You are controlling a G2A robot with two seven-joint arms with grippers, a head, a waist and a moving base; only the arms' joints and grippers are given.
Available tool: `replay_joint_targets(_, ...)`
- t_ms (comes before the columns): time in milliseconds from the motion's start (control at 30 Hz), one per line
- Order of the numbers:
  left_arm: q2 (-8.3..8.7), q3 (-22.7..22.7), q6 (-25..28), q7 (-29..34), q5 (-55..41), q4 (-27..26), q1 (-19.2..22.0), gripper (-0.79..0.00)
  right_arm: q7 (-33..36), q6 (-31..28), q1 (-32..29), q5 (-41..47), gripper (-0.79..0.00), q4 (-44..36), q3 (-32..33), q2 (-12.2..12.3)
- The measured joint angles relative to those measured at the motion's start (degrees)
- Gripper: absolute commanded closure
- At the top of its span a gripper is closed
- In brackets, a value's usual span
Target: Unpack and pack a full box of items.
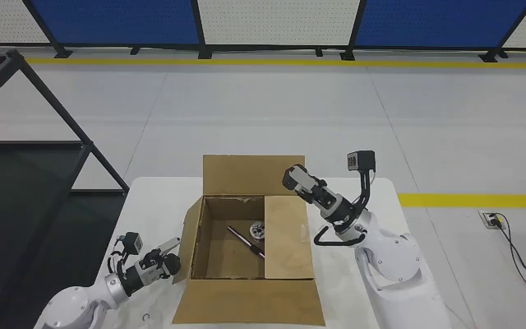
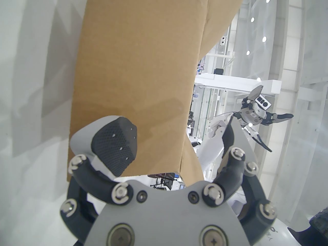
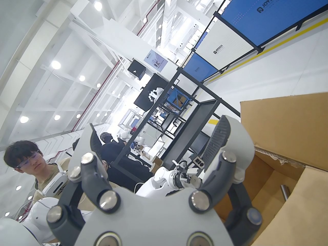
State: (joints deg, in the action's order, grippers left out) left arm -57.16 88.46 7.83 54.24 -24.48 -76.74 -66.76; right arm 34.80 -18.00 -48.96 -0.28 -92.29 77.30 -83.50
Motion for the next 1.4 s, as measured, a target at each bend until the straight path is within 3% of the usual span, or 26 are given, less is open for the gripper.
replay_joint_targets(300,1.41,10.0,1.3,-0.1,-2.0,-10.0,-5.4,-0.785,0.0,-0.2,-0.2,0.4,-0.785,-0.4,-0.2,0.5)
replay_joint_targets(633,2.8,19.3,-5.4,3.9,-3.4,-25.1,-9.4,-0.785,0.5,-0.8,-1.4,1.5,-0.785,-0.5,0.1,1.2)
replay_joint_targets(800,3.42,20.5,-10.4,7.1,-4.7,-29.7,-8.2,-0.785,0.8,-0.6,-2.0,1.7,-0.785,-1.1,0.5,1.5)
replay_joint_targets(933,3.96,16.8,-14.7,8.6,-2.8,-29.3,-3.1,-0.785,1.8,0.0,-2.7,1.5,-0.785,-2.0,1.1,1.9)
replay_joint_targets(1033,4.16,11.5,-16.5,11.1,-2.1,-26.5,2.7,-0.785,3.2,0.6,-3.7,1.1,-0.785,-3.7,2.3,2.4)
replay_joint_targets(1267,3.2,-4.6,-18.3,15.3,-1.2,-15.4,17.5,-0.785,4.4,1.0,-8.6,1.9,-0.785,-8.9,6.0,3.5)
replay_joint_targets(1400,2.15,-12.5,-18.3,16.3,-1.7,-8.8,23.3,-0.785,3.8,0.8,-10.5,2.9,-0.785,-10.1,7.0,3.9)
